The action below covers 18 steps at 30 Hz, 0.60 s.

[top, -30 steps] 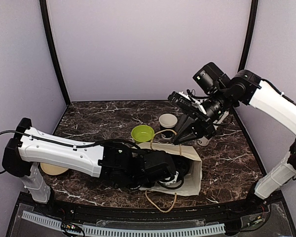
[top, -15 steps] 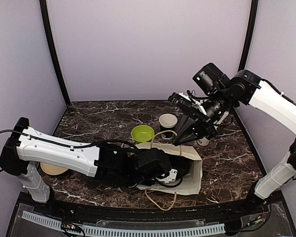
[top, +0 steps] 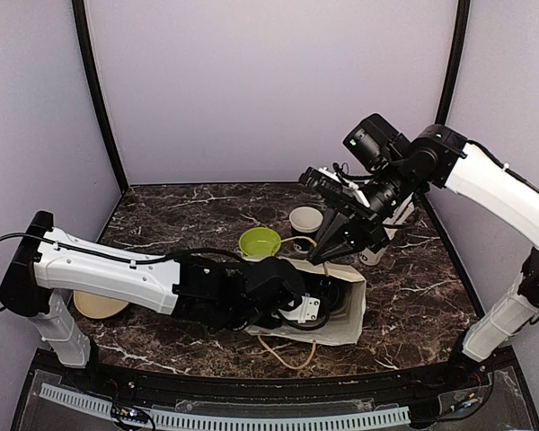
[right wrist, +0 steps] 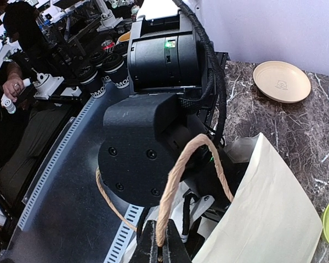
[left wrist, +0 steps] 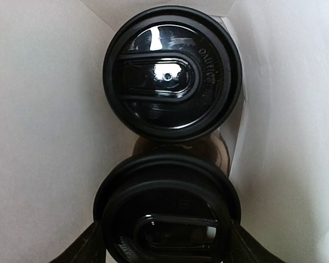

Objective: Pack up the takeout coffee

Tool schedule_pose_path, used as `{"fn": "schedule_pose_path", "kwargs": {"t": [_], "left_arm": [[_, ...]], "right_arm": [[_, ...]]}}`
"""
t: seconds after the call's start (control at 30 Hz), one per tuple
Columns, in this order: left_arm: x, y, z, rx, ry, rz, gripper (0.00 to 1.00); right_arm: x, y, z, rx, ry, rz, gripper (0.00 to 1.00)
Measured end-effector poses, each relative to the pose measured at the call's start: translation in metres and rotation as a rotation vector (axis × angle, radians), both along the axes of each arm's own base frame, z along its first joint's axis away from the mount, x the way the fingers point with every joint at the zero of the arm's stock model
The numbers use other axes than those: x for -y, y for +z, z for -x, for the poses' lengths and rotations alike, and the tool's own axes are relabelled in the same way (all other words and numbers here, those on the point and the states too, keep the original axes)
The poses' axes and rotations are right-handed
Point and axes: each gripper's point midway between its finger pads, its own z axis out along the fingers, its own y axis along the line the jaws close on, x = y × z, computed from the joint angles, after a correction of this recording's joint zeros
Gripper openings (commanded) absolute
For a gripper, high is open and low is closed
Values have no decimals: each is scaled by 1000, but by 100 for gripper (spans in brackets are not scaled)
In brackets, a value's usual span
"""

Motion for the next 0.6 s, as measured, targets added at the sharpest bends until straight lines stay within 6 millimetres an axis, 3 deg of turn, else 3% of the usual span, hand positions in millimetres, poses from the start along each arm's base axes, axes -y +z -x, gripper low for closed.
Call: {"fn": "schedule_pose_path", "kwargs": {"t": [0.07,0.1,0.27,0.4,0.6], "left_arm": [[0,0,-2,-5,2,6,49],[0,0,-3,-7,3,7,49],[-1,-2,-9,-27,5,14,49],[-2,-1,-14,-56,11,26,49],[0,5,-21,-135,24,55,49]], "right_arm": [[0,0,0,0,1,1,0],[-1,0,0,0,2,2,5],[-1,3,-3,14,-1,10,42],[0,14,-9,87,-11,-1,60],[14,32,-33,180,-89,-11,67]]}}
